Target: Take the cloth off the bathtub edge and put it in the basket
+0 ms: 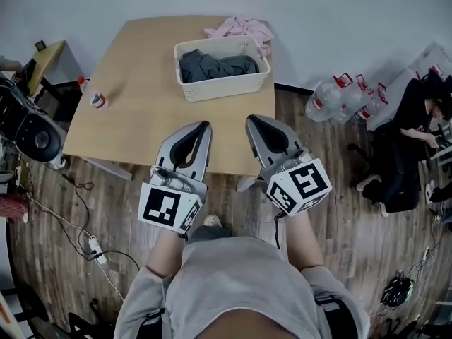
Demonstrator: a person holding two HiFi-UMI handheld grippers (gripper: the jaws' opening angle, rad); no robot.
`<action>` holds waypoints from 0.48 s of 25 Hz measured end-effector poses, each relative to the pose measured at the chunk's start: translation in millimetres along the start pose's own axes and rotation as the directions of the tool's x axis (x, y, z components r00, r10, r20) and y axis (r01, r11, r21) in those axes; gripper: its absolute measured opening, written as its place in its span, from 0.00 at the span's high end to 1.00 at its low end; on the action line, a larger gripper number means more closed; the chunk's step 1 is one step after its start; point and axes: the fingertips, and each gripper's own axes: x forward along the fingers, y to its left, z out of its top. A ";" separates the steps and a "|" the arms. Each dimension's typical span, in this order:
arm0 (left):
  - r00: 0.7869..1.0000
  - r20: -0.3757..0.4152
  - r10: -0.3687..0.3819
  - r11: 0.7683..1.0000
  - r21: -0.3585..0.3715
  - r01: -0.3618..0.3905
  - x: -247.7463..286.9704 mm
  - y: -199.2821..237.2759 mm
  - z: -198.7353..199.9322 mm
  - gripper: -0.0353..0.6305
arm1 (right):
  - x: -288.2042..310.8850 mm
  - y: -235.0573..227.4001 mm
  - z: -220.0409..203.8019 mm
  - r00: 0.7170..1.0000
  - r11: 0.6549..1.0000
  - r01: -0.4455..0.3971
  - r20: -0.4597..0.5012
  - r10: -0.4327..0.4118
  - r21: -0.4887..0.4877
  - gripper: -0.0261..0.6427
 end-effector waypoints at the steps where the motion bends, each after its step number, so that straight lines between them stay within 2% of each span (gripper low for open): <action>1: 1.000 0.000 0.000 1.000 0.000 0.000 -0.3 -6.0 0.9 0.95 | -4.7 0.0 1.0 1.000 1.000 -0.004 -0.001 0.004 -0.003 0.95; 12: 1.000 -0.003 0.015 1.000 0.013 -0.015 -23.0 -70.6 12.8 0.95 | -65.4 16.1 8.9 0.999 0.999 -0.037 0.005 0.037 -0.021 0.95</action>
